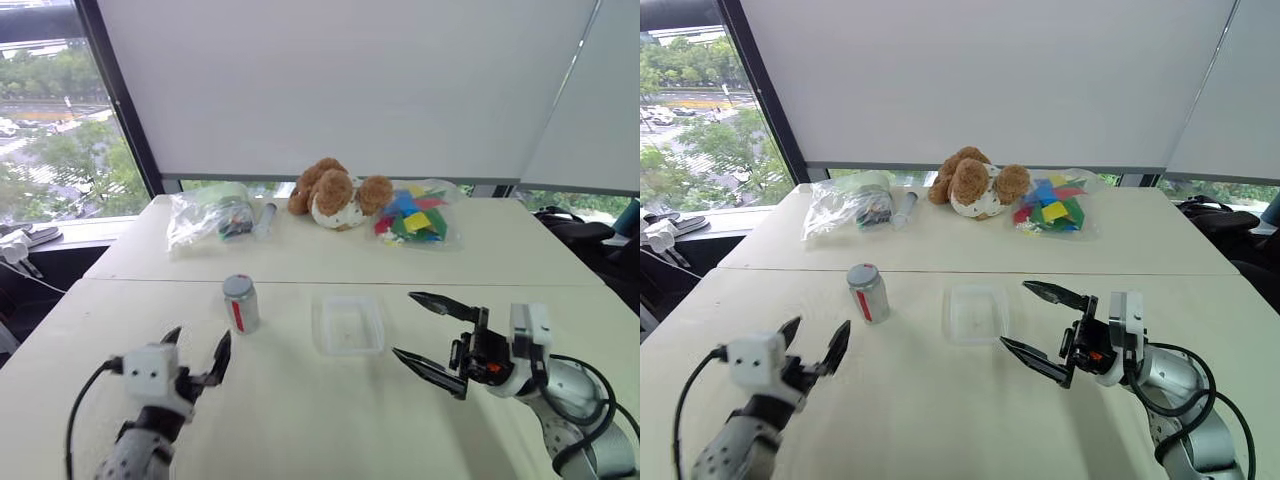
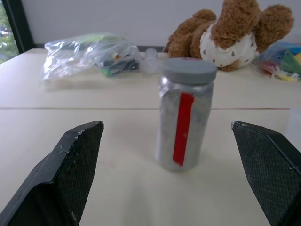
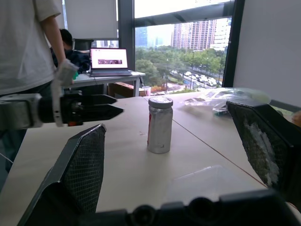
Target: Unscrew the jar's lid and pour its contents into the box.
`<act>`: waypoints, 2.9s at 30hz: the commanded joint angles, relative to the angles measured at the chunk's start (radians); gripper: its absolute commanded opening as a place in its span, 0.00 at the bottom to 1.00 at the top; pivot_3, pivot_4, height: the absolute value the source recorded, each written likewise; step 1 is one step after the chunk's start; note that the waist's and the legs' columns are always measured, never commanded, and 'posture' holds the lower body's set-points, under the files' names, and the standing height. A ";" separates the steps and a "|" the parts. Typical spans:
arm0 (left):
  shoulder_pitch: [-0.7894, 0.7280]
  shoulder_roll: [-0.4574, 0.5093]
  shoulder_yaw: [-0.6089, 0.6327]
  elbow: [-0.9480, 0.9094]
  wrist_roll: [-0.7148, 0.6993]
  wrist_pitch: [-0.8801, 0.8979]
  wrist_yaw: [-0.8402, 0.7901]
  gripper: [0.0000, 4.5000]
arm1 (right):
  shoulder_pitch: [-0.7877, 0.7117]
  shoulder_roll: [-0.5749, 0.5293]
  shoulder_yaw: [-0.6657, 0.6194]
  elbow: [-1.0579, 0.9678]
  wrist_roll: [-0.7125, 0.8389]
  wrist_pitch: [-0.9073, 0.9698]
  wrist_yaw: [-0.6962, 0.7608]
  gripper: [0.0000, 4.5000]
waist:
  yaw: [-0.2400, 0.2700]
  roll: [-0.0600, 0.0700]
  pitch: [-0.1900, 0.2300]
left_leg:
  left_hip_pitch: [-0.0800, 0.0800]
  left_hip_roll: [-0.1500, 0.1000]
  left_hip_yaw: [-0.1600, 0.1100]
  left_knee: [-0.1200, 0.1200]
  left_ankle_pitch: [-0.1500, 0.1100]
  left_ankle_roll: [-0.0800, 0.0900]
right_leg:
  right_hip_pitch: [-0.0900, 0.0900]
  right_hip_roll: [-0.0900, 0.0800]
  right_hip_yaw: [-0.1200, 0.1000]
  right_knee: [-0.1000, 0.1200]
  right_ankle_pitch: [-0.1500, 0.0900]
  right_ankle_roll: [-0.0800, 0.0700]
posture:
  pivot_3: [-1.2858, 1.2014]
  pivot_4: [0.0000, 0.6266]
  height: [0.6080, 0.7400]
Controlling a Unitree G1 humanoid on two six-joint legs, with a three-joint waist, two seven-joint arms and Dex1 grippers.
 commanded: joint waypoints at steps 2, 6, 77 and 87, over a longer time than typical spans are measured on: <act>-0.109 0.020 -0.033 0.066 0.079 0.036 0.049 1.00 | 0.001 -0.006 -0.011 -0.003 0.009 -0.013 0.036 1.00 | -0.003 0.000 0.000 | 0.000 0.000 0.000 0.000 0.000 0.000 | 0.000 0.001 0.000 0.000 0.000 0.000 | 0.52 0.24 1.00; -0.213 0.028 -0.022 0.163 0.076 0.047 0.050 1.00 | 0.005 0.011 -0.010 0.021 -0.001 -0.037 0.052 1.00 | -0.001 0.000 0.000 | 0.001 0.001 0.000 0.000 0.000 0.000 | 0.000 0.001 0.000 0.001 0.000 0.000 | 0.52 0.24 1.00; -0.694 0.380 -0.247 0.413 -0.281 0.113 -0.961 0.53 | -0.550 0.077 0.319 -0.128 0.033 0.801 -0.406 0.70 | -0.011 0.001 0.001 | -0.014 0.001 0.000 0.002 0.001 0.001 | -0.016 0.003 0.000 0.002 0.006 0.003 | 0.52 0.24 1.00; -0.677 0.376 -0.257 0.398 -0.301 0.103 -1.013 0.53 | -0.552 0.055 0.321 -0.114 0.041 0.751 -0.241 0.52 | -0.011 0.001 0.001 | -0.015 0.001 0.000 0.002 0.001 0.001 | -0.016 0.003 0.000 0.002 0.006 0.004 | 0.52 0.24 1.00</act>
